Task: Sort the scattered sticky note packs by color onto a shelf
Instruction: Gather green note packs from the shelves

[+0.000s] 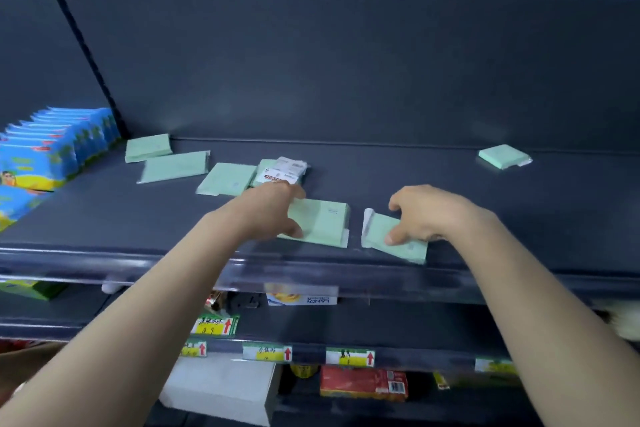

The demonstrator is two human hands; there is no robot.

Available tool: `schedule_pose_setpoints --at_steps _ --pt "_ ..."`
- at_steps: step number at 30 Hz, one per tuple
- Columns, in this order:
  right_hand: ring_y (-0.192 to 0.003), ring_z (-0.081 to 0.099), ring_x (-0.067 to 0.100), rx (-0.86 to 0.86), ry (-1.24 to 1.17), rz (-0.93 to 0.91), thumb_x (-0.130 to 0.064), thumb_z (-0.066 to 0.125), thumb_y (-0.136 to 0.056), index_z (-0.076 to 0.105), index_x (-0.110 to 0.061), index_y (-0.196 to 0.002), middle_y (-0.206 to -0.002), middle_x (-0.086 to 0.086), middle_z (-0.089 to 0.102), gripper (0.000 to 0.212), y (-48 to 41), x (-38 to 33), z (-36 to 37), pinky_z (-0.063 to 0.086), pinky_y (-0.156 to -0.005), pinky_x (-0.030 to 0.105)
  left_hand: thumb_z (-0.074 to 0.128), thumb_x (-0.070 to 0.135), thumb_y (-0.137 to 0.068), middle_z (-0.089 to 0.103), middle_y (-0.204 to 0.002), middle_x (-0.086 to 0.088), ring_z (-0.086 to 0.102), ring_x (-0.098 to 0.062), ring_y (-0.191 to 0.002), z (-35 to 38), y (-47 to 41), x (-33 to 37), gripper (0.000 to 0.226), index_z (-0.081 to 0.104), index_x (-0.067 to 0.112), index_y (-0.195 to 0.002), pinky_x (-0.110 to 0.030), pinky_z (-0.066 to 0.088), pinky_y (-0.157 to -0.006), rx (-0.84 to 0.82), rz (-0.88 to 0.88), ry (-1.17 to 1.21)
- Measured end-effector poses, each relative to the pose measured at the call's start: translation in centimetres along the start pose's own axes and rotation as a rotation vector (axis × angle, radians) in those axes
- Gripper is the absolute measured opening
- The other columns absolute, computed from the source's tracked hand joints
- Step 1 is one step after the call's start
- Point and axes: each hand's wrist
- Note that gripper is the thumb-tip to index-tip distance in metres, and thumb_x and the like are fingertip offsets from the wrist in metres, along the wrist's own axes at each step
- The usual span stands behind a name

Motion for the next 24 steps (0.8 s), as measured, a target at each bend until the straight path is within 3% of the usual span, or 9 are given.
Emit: schedule_pose_setpoints --at_steps 3,8,11,13,15,17,19,24 --pt "-0.077 0.055 0.023 -0.074 0.007 0.029 -0.037 0.072 -0.081 0.061 -0.007 -0.117 -0.1 0.005 0.063 0.048 -0.1 -0.6 -0.2 0.039 -0.057 0.025 0.071 0.028 -0.08 0.043 -0.143 0.001 0.044 -0.022 -0.126 -0.4 -0.8 -0.3 0.073 0.033 0.026 -0.142 -0.03 0.037 -0.095 -0.102 0.035 0.032" --pt "-0.061 0.046 0.019 -0.087 0.064 0.073 -0.034 0.074 -0.079 0.06 -0.006 -0.101 -0.083 0.003 0.055 0.039 -0.2 -1.7 -0.2 0.033 -0.049 0.024 0.072 0.034 -0.079 0.035 -0.146 -0.001 0.039 -0.025 -0.129 -1.0 -1.7 -0.7 0.082 0.027 0.024 -0.145 -0.033 0.037 -0.097 -0.181 0.07 0.011" --pt "-0.068 0.049 0.019 -0.075 0.096 0.062 -0.036 0.075 -0.079 0.058 -0.006 -0.102 -0.095 0.003 0.048 0.041 -0.3 -2.2 -0.2 0.034 -0.05 0.025 0.076 0.043 -0.071 0.035 -0.129 -0.005 0.03 -0.026 -0.126 -0.8 -1.7 -1.0 0.081 0.036 0.017 -0.137 -0.042 0.038 -0.1 -0.12 0.103 -0.074" --pt "-0.081 0.052 0.024 -0.073 0.102 0.058 -0.034 0.073 -0.082 0.054 -0.008 -0.103 -0.103 0.003 0.041 0.039 -0.4 -2.6 -0.1 0.036 -0.054 0.026 0.076 0.041 -0.072 0.033 -0.115 -0.002 0.035 -0.024 -0.112 -0.7 -1.6 -1.3 0.073 0.041 0.014 -0.129 -0.038 0.04 -0.092 -0.06 0.114 -0.017" --pt "-0.088 0.05 0.025 -0.035 0.096 0.055 -0.027 0.069 -0.086 0.053 -0.007 -0.107 -0.106 0.004 0.046 0.033 -0.5 -3.1 0.0 0.038 -0.068 0.029 0.073 0.032 -0.077 0.038 -0.11 0.0 0.041 -0.021 -0.095 -1.0 -1.3 -1.6 0.055 0.044 0.015 -0.121 -0.032 0.039 -0.077 -0.015 0.119 0.082" --pt "-0.087 0.044 0.022 0.029 0.078 0.064 -0.012 0.06 -0.092 0.053 -0.007 -0.112 -0.114 0.008 0.055 0.023 -0.6 -3.5 0.0 0.032 -0.08 0.033 0.069 0.023 -0.082 0.052 -0.103 -0.002 0.048 -0.022 -0.083 -1.3 -0.9 -2.0 0.031 0.048 0.018 -0.104 -0.03 0.036 -0.065 0.038 0.137 0.146" --pt "-0.086 0.043 0.023 0.112 0.044 0.076 0.0 0.051 -0.092 0.05 -0.011 -0.102 -0.116 0.009 0.057 0.015 -0.7 -3.7 -0.1 0.029 -0.085 0.036 0.065 0.017 -0.084 0.056 -0.095 -0.004 0.05 -0.023 -0.079 -1.8 -0.3 -2.2 0.018 0.051 0.016 -0.095 -0.029 0.037 -0.062 0.104 0.162 0.19" --pt "-0.086 0.054 0.028 0.349 -0.163 0.113 -0.003 0.049 -0.091 0.047 -0.012 -0.092 -0.098 0.006 0.056 0.01 -0.3 -3.1 0.0 0.039 -0.069 0.035 0.065 0.015 -0.084 0.061 -0.087 -0.006 0.053 -0.022 -0.072 -2.8 0.9 -1.3 0.012 0.056 0.015 -0.091 -0.028 0.042 -0.057 0.273 0.201 0.341"
Point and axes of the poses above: each hand's wrist, its own y-axis away from the middle knuckle, its own z-axis out of the palm, x = y × z
